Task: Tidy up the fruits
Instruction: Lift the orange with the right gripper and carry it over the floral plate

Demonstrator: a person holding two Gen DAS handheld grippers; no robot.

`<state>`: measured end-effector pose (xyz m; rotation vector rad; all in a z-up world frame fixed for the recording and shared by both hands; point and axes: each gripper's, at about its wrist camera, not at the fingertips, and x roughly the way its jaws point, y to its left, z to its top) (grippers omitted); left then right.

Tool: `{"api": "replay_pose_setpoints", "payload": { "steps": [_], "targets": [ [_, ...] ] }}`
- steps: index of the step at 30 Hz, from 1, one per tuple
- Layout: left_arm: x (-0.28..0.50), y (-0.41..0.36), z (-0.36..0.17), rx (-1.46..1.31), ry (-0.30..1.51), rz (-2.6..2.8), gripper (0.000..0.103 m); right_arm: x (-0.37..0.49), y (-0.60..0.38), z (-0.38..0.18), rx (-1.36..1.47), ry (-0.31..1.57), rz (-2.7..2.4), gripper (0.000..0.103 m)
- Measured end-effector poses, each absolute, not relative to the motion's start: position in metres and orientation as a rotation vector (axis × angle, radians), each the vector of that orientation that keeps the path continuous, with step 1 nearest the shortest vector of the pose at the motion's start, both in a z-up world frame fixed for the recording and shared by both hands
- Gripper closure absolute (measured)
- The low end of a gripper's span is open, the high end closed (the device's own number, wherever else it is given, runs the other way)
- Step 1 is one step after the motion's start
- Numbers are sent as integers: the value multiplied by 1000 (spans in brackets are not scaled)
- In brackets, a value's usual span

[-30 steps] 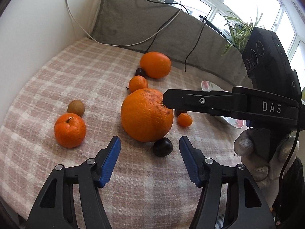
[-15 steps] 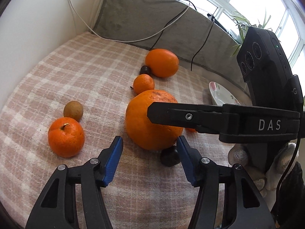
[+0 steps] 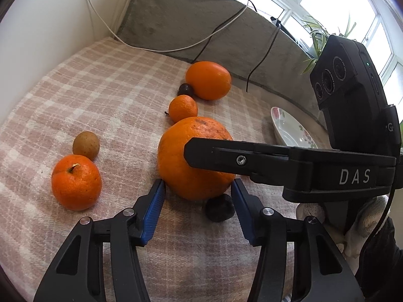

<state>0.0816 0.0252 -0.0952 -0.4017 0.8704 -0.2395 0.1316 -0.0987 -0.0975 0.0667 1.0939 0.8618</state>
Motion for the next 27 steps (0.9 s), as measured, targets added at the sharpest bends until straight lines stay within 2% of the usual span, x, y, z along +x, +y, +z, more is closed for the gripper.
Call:
{"api": "replay_pose_setpoints", "payload": {
  "steps": [17,27],
  "targets": [
    [72,6,-73,-345,830,-262,50,120,-118,-73,92,1035,834,31],
    [77,-29,-59,-302,806,-345,50,108,-163,-55,127,962,759,31]
  ]
}}
